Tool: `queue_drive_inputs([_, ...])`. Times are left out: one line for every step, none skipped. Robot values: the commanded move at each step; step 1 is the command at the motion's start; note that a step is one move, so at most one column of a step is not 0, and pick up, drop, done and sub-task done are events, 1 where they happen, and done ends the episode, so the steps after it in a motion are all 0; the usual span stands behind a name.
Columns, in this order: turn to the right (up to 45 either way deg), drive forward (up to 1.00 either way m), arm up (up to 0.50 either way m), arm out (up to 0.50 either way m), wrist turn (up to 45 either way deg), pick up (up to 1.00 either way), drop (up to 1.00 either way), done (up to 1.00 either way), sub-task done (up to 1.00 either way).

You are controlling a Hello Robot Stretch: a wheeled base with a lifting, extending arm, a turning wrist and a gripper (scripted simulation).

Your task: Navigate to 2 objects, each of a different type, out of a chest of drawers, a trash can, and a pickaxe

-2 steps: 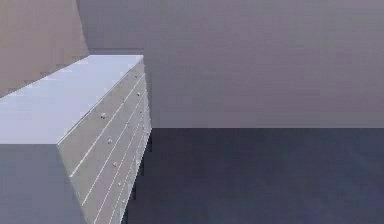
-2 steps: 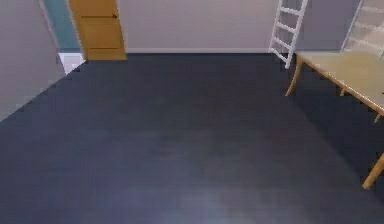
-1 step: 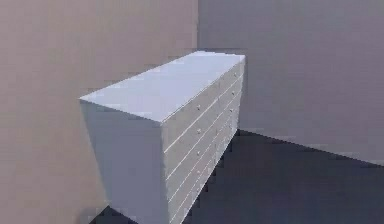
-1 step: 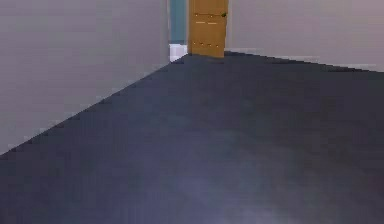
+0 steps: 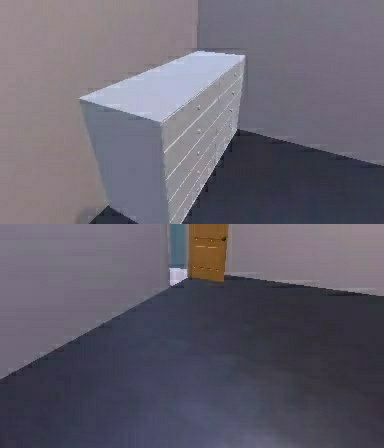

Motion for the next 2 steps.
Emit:
queue_drive_inputs([45.0,0.0,0.0,0.0,0.0,0.0,0.0,0.0,0.0])
queue_drive_inputs([45.0,0.0,0.0,0.0,0.0,0.0,0.0,0.0,0.0])
